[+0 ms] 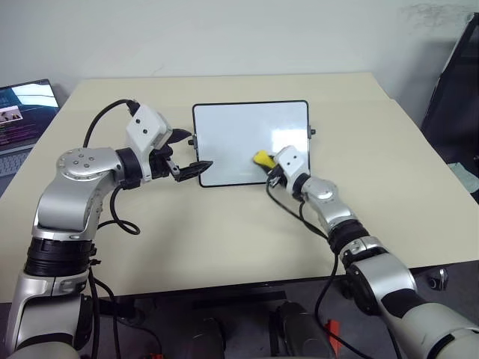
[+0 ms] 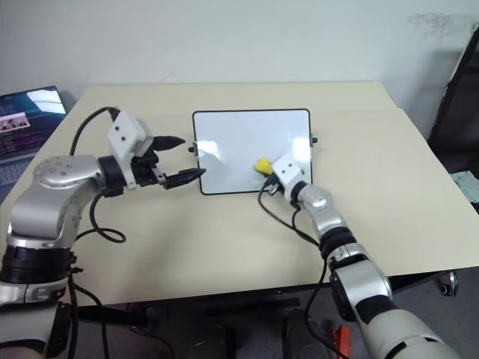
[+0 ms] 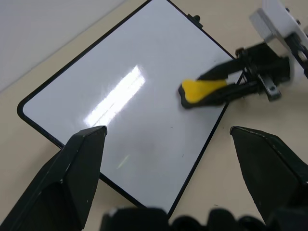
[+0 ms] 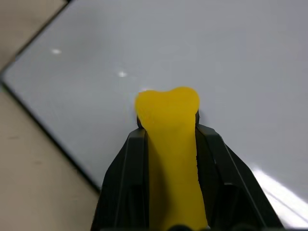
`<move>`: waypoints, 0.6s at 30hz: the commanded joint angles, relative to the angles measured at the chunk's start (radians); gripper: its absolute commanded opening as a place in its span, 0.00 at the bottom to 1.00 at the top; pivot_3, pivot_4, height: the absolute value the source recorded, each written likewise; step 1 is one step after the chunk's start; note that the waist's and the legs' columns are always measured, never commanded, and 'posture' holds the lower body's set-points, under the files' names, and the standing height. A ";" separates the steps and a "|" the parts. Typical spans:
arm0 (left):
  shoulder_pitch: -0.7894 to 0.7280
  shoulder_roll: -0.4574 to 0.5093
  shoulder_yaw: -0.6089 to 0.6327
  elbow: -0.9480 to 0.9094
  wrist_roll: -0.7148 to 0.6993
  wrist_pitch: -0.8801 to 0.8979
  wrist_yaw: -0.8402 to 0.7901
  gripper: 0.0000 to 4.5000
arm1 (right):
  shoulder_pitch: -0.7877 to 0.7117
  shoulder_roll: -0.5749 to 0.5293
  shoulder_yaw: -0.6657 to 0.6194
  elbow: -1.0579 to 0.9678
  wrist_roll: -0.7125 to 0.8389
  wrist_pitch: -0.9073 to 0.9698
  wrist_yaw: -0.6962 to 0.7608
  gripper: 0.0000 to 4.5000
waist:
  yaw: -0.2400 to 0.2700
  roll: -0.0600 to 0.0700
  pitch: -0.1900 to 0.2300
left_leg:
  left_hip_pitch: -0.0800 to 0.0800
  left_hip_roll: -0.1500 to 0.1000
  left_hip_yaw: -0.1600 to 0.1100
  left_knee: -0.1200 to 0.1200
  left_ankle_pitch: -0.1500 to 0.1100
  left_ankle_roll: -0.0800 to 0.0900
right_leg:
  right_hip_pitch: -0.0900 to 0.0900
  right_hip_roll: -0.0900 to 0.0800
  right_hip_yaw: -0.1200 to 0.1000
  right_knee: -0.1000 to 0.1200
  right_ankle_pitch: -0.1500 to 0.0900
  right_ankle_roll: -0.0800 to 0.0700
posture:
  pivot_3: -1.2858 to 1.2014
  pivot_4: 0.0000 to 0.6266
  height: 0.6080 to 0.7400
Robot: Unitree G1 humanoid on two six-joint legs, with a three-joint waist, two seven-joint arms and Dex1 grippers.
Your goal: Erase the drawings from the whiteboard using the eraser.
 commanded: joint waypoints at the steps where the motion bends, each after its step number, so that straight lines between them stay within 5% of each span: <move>1: -0.015 0.010 0.019 -0.014 0.001 -0.012 0.001 1.00 | 0.005 -0.013 0.006 -0.033 -0.006 0.028 0.017 0.22 | 0.005 0.000 0.000 | 0.000 0.000 0.000 0.000 0.000 0.000 | 0.000 0.000 0.000 0.000 0.000 0.000 | 0.52 0.24 1.00; 12: -0.019 0.005 0.014 -0.010 0.003 -0.013 0.002 1.00 | -0.153 -0.114 -0.102 0.131 -0.021 0.048 -0.382 0.22 | 0.019 0.000 0.000 | -0.001 0.000 -0.001 0.001 0.000 0.000 | 0.000 0.000 0.000 -0.001 -0.003 -0.006 | 0.52 0.24 1.00; 18: -0.015 0.006 0.017 -0.012 0.003 -0.015 0.003 1.00 | -0.160 -0.127 -0.104 0.168 -0.027 0.028 -0.401 0.22 | 0.022 0.000 0.000 | -0.002 0.000 -0.001 0.000 0.000 0.000 | 0.000 0.000 0.000 -0.002 -0.003 -0.005 | 0.52 0.24 1.00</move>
